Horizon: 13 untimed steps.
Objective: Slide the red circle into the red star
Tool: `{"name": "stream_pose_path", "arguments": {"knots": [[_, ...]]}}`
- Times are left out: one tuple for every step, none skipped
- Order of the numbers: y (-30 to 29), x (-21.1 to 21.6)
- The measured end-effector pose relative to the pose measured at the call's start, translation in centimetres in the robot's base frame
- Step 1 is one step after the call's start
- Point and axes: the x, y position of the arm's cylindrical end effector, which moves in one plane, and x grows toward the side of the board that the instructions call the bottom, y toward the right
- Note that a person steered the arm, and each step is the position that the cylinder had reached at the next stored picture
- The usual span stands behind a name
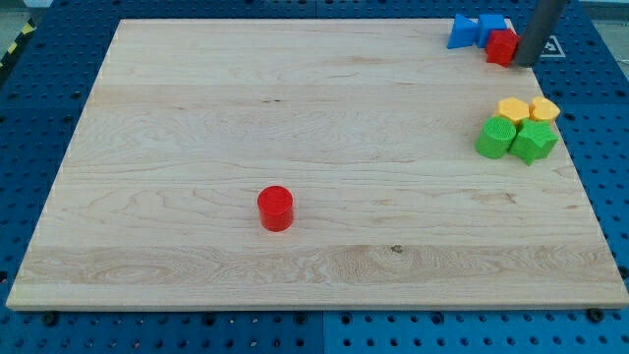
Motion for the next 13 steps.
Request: {"name": "stream_pose_path", "arguments": {"knots": [[-1.9, 2.2], [-8.7, 2.1], [-17.1, 2.1], [-27.3, 2.5], [-35.7, 7.3], [-41.3, 16.0], [-43.8, 25.7], [-38.7, 30.5], [-30.3, 28.0], [-25.5, 21.0], [-24.1, 19.6], [-24.4, 25.1], [-29.8, 29.6]]}}
